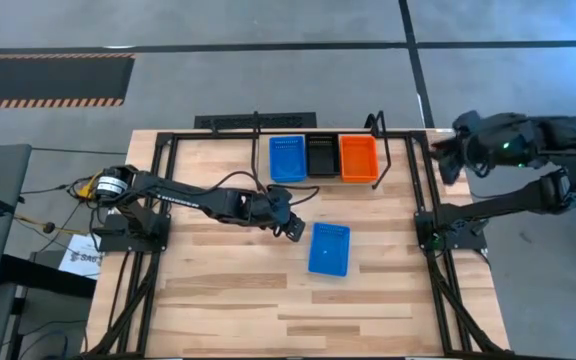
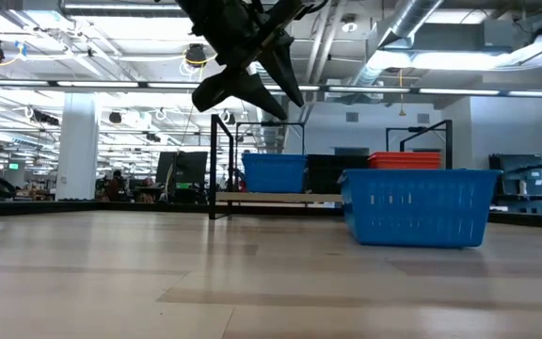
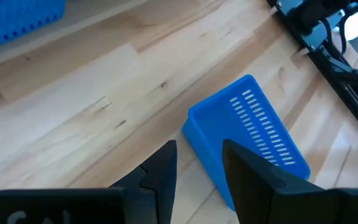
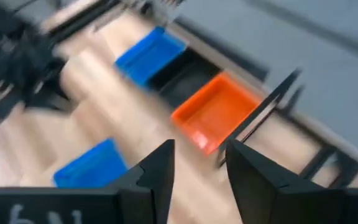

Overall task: Stack baskets on shelf by color
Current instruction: Stack the blue bin on top of the blue bin on the shelf

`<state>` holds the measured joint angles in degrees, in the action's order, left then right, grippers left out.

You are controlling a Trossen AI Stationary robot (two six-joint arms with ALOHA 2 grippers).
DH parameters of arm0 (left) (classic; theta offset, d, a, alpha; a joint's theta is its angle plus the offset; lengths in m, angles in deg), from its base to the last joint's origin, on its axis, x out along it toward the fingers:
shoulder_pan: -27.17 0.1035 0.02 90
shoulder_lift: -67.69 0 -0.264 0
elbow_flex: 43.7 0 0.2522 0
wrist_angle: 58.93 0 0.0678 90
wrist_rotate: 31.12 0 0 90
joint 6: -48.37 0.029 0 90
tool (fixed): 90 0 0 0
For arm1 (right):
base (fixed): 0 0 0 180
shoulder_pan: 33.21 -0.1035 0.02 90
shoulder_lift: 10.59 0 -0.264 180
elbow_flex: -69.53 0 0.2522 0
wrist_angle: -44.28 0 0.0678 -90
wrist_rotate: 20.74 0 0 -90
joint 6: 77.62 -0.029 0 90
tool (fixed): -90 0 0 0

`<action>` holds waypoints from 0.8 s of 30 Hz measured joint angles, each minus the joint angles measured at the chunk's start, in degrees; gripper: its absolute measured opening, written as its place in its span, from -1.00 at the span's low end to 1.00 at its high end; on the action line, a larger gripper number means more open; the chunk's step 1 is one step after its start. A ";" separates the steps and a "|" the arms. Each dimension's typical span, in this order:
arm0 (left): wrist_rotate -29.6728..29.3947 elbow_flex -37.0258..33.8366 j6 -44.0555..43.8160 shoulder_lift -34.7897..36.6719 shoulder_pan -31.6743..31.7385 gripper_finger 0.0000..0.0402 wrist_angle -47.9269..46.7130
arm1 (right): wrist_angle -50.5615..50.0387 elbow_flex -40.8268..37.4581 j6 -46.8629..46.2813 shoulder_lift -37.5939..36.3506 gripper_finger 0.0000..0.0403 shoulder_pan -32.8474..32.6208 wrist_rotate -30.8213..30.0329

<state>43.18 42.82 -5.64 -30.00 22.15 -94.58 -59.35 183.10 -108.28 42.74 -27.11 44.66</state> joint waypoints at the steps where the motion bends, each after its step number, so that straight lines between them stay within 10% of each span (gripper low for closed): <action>1: 0.00 0.00 0.10 0.00 0.14 -0.43 -0.02 | -0.05 -1.53 -0.55 -0.62 -0.19 -0.31 2.10; 9: 0.76 0.02 2.05 0.02 1.23 -0.43 -0.04 | 1.79 -23.87 -9.78 -2.82 -0.93 -6.48 6.90; 24: 6.89 0.09 8.65 0.04 3.39 -0.43 -0.63 | 58.94 -66.18 -30.51 6.32 -0.99 -23.45 17.41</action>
<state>50.07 42.90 3.01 -29.96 25.54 -95.21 -0.41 116.92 -138.79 49.06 -50.56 62.07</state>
